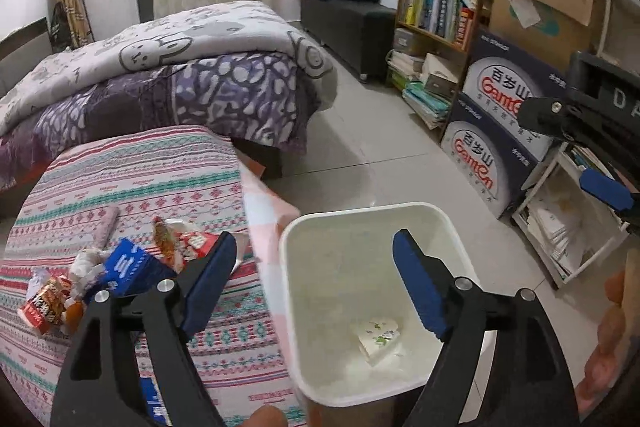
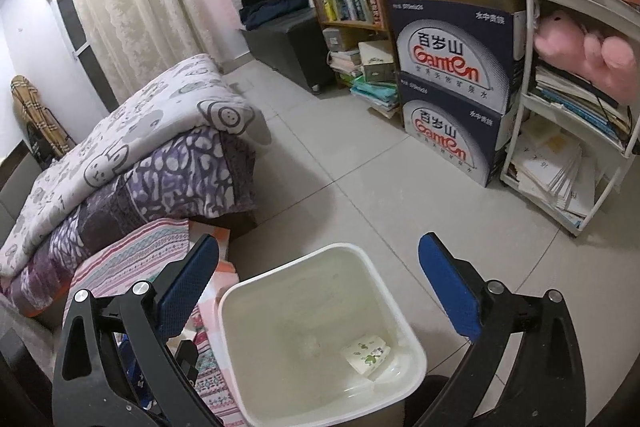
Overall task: Collect trash
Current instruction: 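Grasp the red snack bag with the left tool while the right tool grasps another red bag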
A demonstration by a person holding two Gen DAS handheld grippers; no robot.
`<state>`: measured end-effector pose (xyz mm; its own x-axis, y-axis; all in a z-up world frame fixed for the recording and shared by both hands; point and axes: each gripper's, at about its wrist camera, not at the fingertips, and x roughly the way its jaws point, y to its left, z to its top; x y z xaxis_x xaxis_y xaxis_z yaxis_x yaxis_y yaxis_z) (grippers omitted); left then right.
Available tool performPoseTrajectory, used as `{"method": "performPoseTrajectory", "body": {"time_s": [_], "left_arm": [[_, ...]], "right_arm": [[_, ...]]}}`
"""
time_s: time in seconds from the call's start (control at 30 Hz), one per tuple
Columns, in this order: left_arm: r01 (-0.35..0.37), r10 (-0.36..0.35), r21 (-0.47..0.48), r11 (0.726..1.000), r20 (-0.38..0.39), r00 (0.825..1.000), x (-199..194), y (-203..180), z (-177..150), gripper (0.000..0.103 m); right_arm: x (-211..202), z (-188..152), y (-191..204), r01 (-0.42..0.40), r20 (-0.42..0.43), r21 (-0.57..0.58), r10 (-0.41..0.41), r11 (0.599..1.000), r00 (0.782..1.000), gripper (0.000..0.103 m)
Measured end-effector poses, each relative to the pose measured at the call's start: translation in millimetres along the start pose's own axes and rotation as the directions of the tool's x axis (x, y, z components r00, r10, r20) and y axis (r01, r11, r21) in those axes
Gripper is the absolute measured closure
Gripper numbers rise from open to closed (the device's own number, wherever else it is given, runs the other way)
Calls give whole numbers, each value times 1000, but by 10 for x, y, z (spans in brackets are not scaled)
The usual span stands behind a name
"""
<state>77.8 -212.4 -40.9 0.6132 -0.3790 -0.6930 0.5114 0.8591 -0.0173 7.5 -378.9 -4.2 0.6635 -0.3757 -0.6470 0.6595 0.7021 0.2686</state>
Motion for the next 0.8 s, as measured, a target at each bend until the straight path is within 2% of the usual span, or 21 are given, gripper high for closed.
{"method": "performPoseTrajectory", "body": {"time_s": [0.13, 0.23, 0.37, 0.43, 0.53, 0.63, 0.7, 0.8], "left_arm": [[-69, 69, -2, 998, -12, 998, -16, 216, -21, 22], [-129, 129, -13, 992, -50, 990, 7, 443, -36, 21], [-204, 199, -32, 978, -117, 973, 51, 825, -75, 21], [-259, 249, -49, 965, -153, 956, 53, 1065, -103, 21], [-293, 271, -92, 952, -195, 943, 38, 1383, -144, 21], [-351, 320, -93, 932, -248, 914, 35, 1709, -209, 21], [-397, 360, -76, 914, -295, 885, 26, 1935, -269, 21], [-424, 386, -35, 905, -354, 852, -11, 2162, -372, 21]], "right_arm": [[39, -56, 167, -23, -26, -33, 22, 999, 999, 7], [97, -114, 348, -45, -63, -68, 41, 997, 997, 7], [174, -214, 576, -72, -111, -111, 60, 991, 992, 7], [206, -275, 702, -84, -133, -138, 66, 987, 989, 7], [250, -357, 893, -102, -162, -183, 73, 978, 984, 7], [305, -456, 1084, -118, -193, -230, 74, 966, 979, 7], [337, -514, 1199, -128, -212, -260, 72, 957, 975, 7], [380, -622, 1370, -136, -231, -317, 63, 939, 971, 7]]}}
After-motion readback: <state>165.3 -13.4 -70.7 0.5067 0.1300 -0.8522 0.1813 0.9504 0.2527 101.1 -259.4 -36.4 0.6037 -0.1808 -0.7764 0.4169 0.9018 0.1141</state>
